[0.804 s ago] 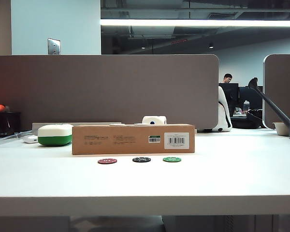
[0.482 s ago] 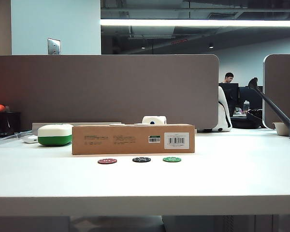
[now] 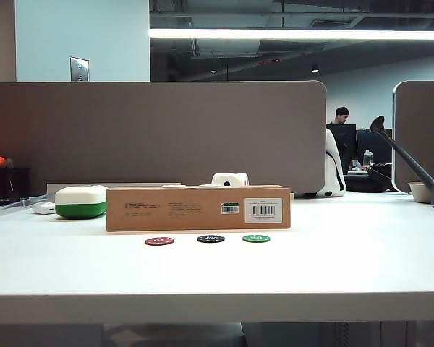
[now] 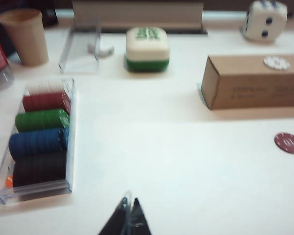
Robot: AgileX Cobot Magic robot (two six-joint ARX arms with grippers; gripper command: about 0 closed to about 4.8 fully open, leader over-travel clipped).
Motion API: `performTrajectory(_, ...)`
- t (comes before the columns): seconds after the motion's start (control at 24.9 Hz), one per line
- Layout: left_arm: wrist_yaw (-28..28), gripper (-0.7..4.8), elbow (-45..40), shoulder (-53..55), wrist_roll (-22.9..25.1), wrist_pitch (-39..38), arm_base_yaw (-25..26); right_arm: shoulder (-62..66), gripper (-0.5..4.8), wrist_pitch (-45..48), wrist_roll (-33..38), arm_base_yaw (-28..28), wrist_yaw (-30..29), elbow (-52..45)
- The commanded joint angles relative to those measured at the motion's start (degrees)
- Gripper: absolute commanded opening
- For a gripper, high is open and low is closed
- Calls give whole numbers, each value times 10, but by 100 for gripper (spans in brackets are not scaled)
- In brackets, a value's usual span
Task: Push the chip, whose value equals the sum of all the chip values on the rectangular box, forward next to the box.
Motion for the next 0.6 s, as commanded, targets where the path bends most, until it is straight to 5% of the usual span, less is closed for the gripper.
performTrajectory(0.04,35,-5,56,64,3,8,-2,0,-1,5,-2,-1,2,-3)
performTrajectory(0.32,57,-5,207,253,3,13,-57,0,-1,5,-2,-1,2,-3)
performTrajectory(0.6,57,-5,370,546,3,37,-213,0,-1,4,-2,-1,2,-3)
